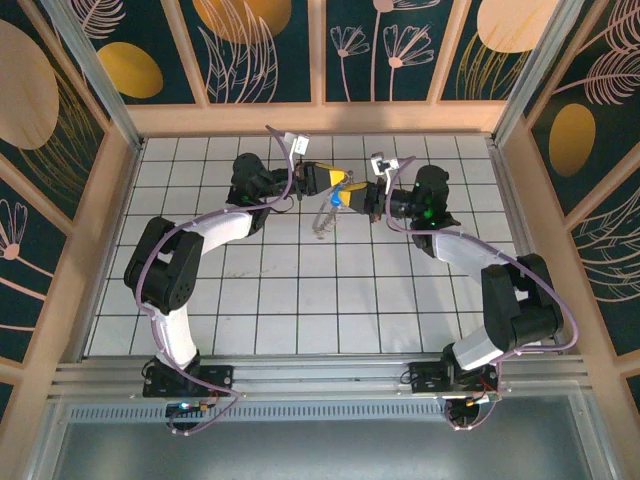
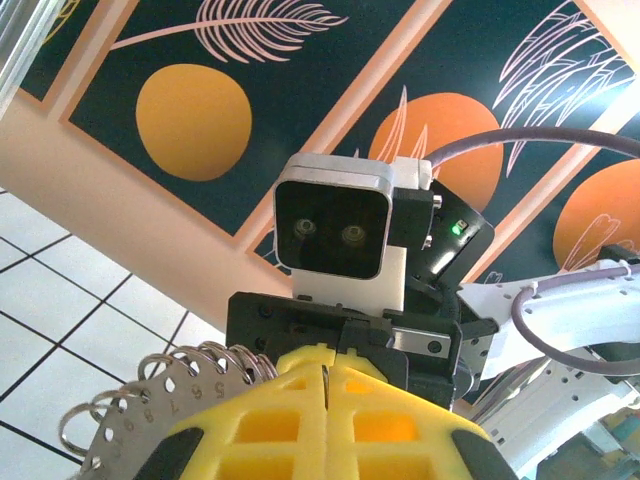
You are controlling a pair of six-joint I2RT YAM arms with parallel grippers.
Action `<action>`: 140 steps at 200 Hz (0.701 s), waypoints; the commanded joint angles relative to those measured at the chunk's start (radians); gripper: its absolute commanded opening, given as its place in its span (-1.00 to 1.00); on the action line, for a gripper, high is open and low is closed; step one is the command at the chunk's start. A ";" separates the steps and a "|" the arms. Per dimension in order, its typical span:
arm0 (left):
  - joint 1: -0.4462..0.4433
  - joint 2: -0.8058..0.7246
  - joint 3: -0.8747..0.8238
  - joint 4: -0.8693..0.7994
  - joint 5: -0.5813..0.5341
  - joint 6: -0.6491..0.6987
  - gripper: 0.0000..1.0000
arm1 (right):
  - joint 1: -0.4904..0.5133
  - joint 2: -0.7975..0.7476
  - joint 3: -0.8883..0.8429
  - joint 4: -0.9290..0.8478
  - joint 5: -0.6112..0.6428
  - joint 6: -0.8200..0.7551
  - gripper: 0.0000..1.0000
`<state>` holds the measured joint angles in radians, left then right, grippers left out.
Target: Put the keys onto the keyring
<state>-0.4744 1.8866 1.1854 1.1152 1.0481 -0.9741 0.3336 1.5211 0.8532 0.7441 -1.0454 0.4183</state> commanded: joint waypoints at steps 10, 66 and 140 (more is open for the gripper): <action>-0.013 -0.031 0.011 0.058 -0.001 0.016 -1.00 | 0.019 0.017 0.043 -0.032 -0.011 -0.041 -1.00; -0.016 -0.035 0.000 0.055 -0.014 0.029 -1.00 | 0.015 0.013 0.048 -0.049 0.018 -0.044 -1.00; -0.016 -0.040 -0.004 0.063 -0.023 0.036 -1.00 | -0.058 -0.099 -0.059 -0.094 0.075 -0.034 -0.30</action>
<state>-0.4793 1.8858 1.1793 1.1168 1.0321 -0.9607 0.3183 1.5059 0.8494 0.6628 -1.0031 0.3824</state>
